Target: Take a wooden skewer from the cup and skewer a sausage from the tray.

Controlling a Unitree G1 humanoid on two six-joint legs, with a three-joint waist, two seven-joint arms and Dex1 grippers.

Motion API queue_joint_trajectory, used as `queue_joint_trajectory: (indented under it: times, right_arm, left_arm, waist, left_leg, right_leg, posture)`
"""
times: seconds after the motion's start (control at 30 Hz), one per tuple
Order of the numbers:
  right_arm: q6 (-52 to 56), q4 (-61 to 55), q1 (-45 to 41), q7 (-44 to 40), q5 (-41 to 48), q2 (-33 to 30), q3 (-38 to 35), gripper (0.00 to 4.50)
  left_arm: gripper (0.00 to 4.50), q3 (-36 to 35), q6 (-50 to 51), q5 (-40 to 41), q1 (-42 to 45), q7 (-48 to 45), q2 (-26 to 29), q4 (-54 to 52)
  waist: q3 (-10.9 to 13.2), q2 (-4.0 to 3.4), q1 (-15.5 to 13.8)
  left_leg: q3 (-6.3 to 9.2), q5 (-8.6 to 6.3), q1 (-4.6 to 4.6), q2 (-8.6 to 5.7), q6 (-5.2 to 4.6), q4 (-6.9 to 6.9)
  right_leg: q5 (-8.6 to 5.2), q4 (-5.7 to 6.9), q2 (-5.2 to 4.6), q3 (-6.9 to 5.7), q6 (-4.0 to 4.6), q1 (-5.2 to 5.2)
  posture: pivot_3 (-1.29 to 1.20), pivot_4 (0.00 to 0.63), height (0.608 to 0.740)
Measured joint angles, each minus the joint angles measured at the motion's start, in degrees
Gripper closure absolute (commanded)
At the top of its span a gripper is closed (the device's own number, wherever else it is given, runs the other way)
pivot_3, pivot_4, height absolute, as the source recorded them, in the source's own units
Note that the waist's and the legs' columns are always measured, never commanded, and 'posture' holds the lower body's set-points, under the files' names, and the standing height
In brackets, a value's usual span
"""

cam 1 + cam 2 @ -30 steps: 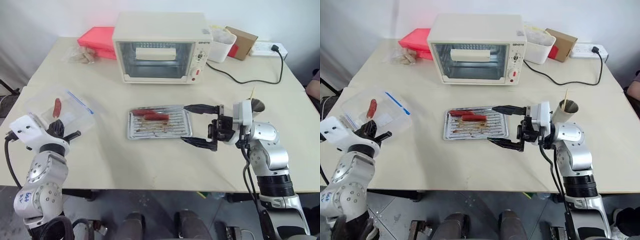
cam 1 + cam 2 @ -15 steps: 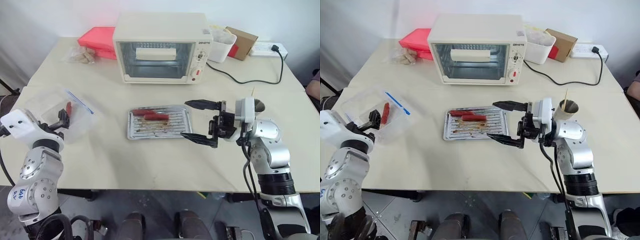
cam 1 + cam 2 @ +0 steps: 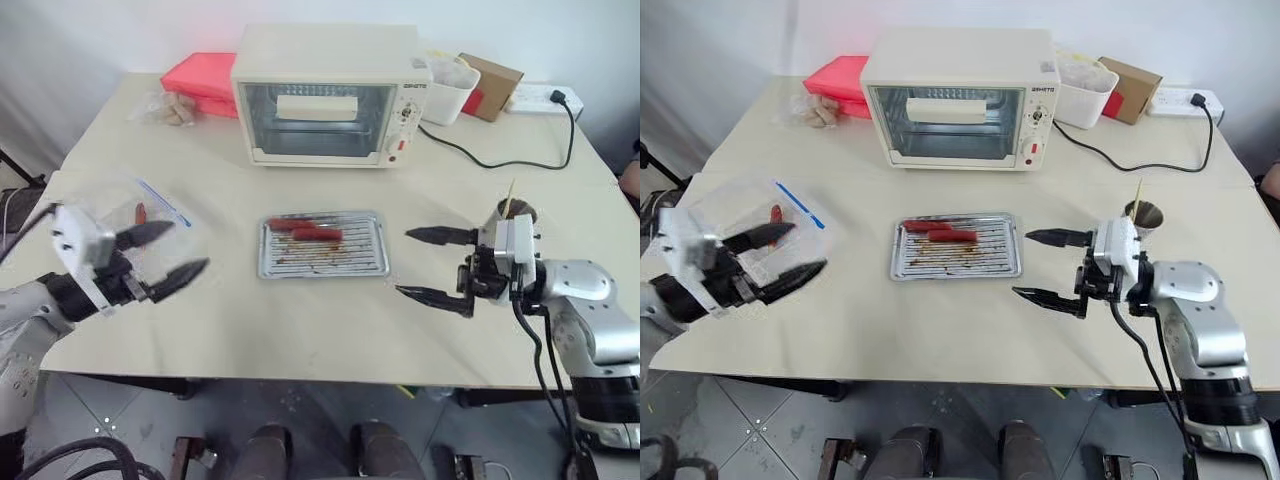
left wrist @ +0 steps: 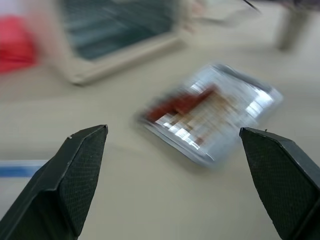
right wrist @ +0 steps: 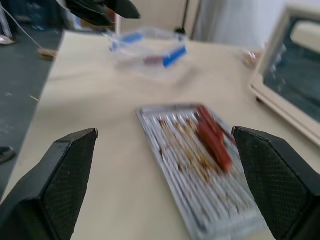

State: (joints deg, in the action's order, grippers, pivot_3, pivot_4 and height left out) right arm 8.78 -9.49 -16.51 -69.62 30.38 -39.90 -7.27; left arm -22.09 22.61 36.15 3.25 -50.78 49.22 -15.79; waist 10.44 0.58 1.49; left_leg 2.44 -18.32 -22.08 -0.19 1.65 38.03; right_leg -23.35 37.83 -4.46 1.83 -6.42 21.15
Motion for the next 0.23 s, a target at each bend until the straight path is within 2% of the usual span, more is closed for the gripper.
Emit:
queue_joint_trajectory:
  times: [0.13,0.23]
  right_arm:
    - [-1.3,-4.2,7.2,1.0,-1.9,-1.8,-0.8,0.00]
    - [-2.7,-5.0,10.5,2.9,-4.0,-2.2,-1.0,0.00]
  left_arm:
    - [0.01,7.8,-10.9,-8.0,1.9,-7.9,0.0,8.0]
    - [0.01,10.1,-16.3,-10.8,3.0,-10.1,-2.2,12.8]
  waist:
    - [0.0,0.01,0.0]
    - [0.0,0.01,0.3]
  left_leg:
    - [0.00,-0.02,-0.06,0.00,-0.03,-0.10]
    - [-0.13,-0.04,-0.10,-0.01,-0.07,-0.05]
  right_leg:
    - [0.01,-0.07,0.02,-0.07,-0.01,0.05]
    - [0.03,-0.02,0.02,-0.01,-0.06,0.13]
  posture:
    - [0.00,0.150,0.740]
    - [0.00,0.150,0.740]
